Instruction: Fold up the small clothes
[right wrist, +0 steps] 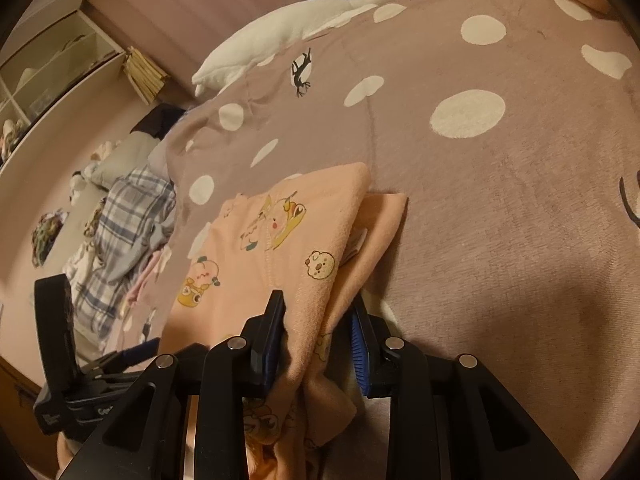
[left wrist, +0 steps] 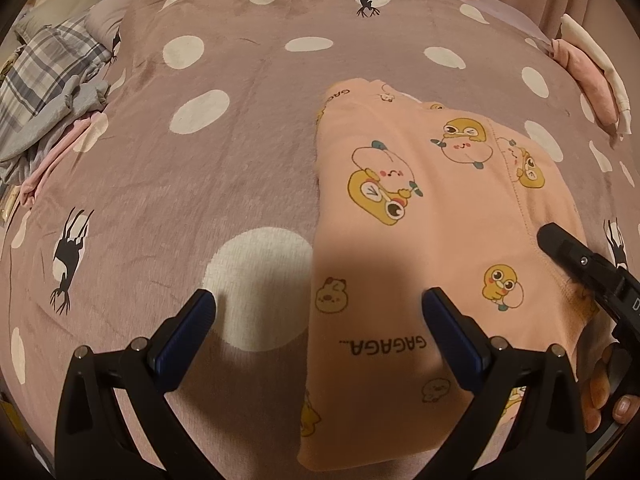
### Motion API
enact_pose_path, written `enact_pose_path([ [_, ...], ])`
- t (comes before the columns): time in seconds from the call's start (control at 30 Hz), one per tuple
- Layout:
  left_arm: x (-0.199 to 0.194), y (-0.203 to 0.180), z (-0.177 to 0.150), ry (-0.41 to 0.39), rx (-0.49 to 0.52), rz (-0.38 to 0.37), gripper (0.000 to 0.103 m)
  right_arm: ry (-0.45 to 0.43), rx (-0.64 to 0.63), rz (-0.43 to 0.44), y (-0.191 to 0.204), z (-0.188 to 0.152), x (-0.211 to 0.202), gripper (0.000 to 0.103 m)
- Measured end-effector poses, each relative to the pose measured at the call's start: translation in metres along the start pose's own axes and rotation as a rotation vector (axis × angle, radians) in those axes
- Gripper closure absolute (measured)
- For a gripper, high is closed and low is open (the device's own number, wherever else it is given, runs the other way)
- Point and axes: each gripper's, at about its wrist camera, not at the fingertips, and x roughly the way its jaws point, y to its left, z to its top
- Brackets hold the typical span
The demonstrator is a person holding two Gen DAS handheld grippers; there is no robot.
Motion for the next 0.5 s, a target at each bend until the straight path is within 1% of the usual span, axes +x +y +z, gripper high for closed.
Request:
enact_pose_path([
  [0.5,-0.0046,-0.0021,-0.0010,0.010,-0.001,0.030,0.000,-0.002,0.003,0.000,-0.0021,0.0024,-0.0010,0.074],
])
